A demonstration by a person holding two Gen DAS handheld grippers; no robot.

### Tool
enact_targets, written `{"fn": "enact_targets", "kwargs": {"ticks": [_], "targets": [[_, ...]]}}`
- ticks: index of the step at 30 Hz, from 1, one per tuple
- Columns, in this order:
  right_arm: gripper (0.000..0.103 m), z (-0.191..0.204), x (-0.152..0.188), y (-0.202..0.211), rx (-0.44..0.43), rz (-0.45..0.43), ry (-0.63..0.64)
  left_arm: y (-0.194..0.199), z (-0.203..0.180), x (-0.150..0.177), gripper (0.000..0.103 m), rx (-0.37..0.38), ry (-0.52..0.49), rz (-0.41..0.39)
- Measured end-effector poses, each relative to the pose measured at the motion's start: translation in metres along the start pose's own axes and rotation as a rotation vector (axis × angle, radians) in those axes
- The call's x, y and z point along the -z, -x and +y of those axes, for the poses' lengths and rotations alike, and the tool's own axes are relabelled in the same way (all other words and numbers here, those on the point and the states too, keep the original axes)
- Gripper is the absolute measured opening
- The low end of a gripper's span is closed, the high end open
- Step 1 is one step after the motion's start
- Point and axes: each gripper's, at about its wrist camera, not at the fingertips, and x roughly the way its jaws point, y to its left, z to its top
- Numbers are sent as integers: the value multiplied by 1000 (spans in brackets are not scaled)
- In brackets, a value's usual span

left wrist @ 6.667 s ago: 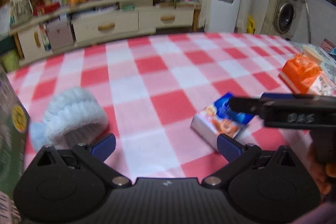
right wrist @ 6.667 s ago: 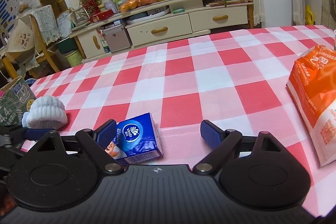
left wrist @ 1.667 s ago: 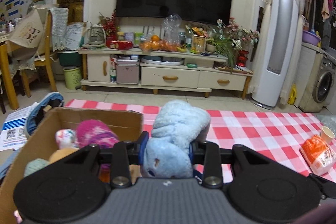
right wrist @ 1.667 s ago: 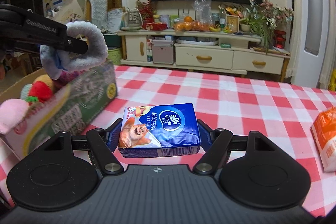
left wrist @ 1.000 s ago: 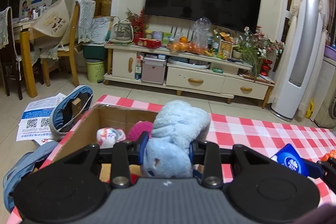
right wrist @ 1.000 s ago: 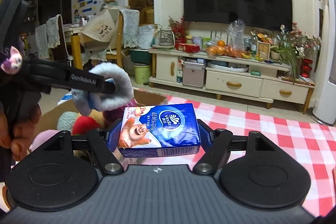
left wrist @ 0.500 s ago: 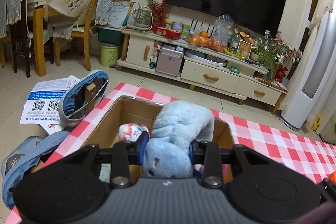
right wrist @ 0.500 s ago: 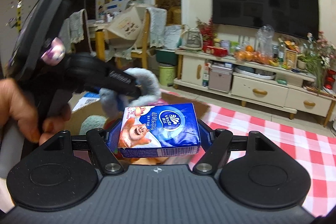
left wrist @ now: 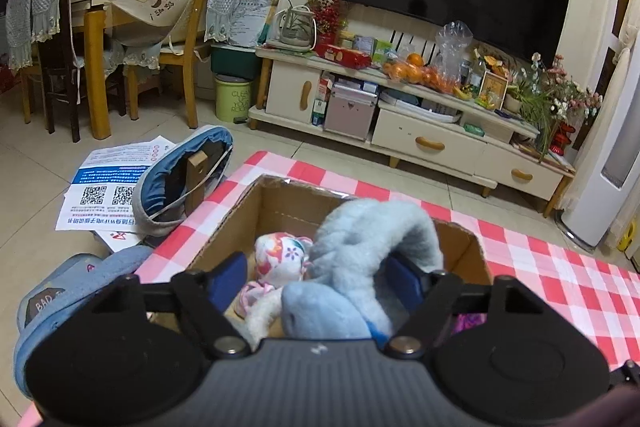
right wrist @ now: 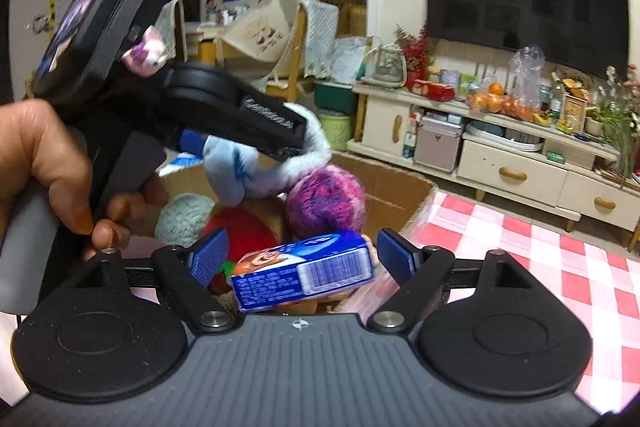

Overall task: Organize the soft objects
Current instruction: 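Open the left gripper to drop the slipper into the box while the right holds the tissue pack above, then open the right gripper to drop the tissue pack into the box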

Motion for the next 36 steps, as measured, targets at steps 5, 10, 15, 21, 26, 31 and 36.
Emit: {"fn": "enact_targets", "kwargs": {"ticks": [5, 10, 15, 21, 26, 31, 36], "targets": [[101, -6, 0, 24, 36, -40, -53, 16, -8, 1, 96, 10, -27, -48], [102, -15, 3, 44, 107, -48, -122, 34, -12, 4, 102, -25, -76, -103], [102, -25, 13, 59, 169, -36, -201, 52, -11, 9, 102, -37, -65, -135], [103, -30, 20, 68, 237, -13, -279, 70, -20, 24, 102, -62, -106, -135], [103, -34, 26, 74, 259, 15, -335, 85, -26, 44, 102, -51, -123, -103], [103, -31, 35, 85, 267, 38, -358, 103, -33, 69, 102, -11, -153, -74], [103, -23, 46, 102, 280, 51, -373, 118, -41, 90, 102, -2, -191, -63]]}}
